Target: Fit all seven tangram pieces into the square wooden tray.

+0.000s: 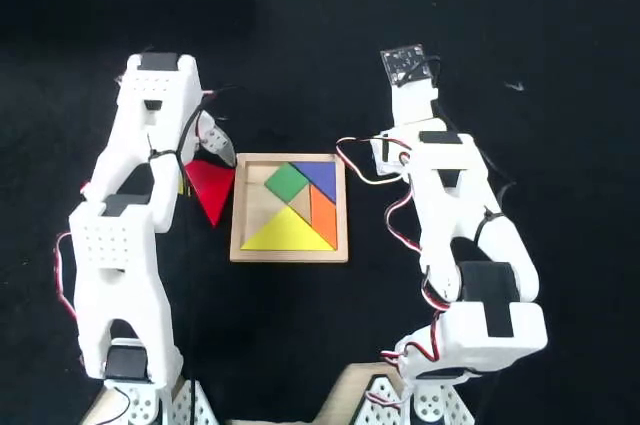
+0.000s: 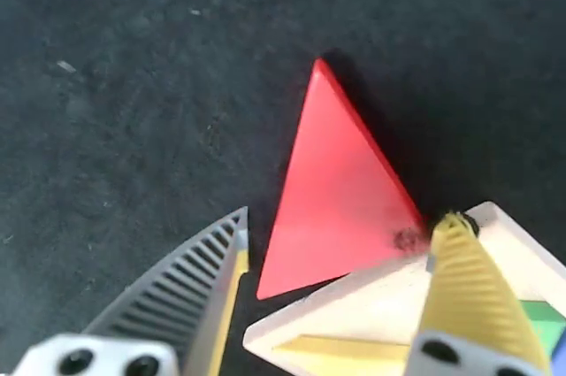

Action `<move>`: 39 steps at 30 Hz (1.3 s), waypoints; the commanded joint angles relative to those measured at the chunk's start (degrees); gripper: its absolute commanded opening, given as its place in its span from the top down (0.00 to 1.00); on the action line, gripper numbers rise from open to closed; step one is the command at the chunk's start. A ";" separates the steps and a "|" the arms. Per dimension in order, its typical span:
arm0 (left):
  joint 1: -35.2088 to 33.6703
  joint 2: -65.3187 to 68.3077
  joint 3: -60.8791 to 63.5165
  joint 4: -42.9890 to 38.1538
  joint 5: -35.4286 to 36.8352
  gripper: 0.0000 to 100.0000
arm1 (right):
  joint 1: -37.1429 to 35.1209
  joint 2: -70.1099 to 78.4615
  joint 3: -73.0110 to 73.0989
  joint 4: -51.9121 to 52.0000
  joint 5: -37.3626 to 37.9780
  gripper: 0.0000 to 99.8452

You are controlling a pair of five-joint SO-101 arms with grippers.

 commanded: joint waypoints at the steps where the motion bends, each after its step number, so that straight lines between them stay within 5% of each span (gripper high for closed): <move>1: 2.07 -0.62 -1.10 -1.32 -0.53 0.68 | -1.23 -0.13 -2.07 -1.14 0.44 0.99; 27: 2.59 7.74 -5.85 1.14 -0.97 0.68 | -1.23 -0.13 -2.07 -1.14 0.44 0.99; 39: 4.26 -1.14 -10.24 5.19 -3.78 0.68 | -1.23 -0.13 -2.24 -1.14 0.44 0.99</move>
